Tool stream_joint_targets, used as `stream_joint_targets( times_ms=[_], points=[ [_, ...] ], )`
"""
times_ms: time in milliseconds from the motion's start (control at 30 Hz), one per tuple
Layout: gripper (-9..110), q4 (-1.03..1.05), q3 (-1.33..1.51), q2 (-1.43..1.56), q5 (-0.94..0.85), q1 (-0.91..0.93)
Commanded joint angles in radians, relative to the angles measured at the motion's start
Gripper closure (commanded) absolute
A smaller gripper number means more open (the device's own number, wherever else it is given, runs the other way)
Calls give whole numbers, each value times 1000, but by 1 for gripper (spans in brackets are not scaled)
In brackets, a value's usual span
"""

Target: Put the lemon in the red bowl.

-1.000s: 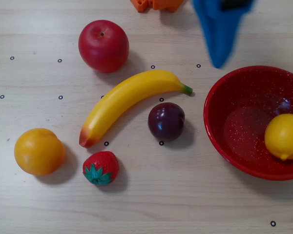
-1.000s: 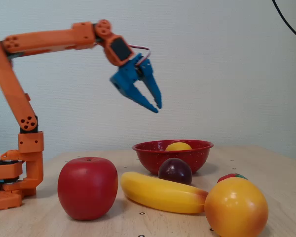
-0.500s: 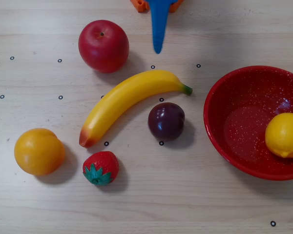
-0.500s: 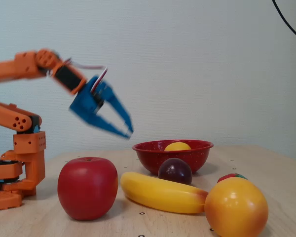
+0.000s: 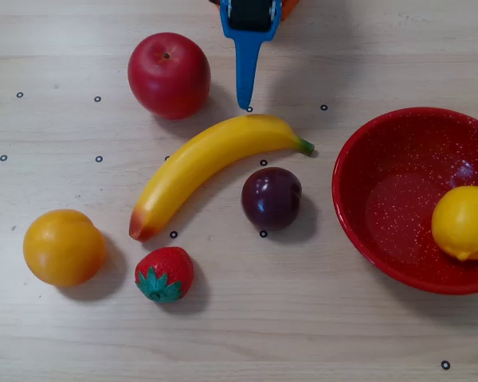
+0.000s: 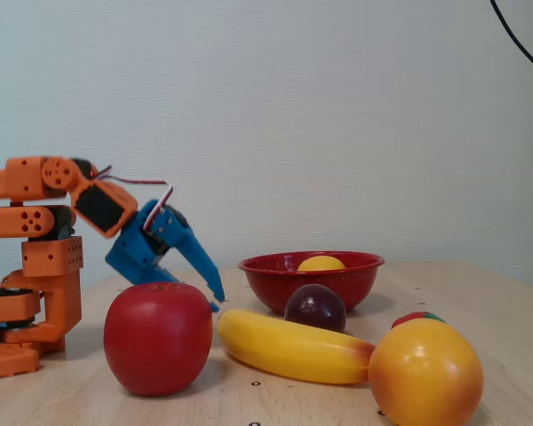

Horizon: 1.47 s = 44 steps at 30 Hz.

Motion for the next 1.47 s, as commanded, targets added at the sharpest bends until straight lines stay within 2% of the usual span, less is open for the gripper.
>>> stream_joint_targets(
  times_ms=[0, 167, 567, 1433],
  points=[
    [101, -44, -11, 41, 41, -20],
    [101, -81, 92, 101, 52, -29],
    [101, 123, 92, 166, -71, 14],
    [101, 135, 92, 166, -95, 17]
  ],
)
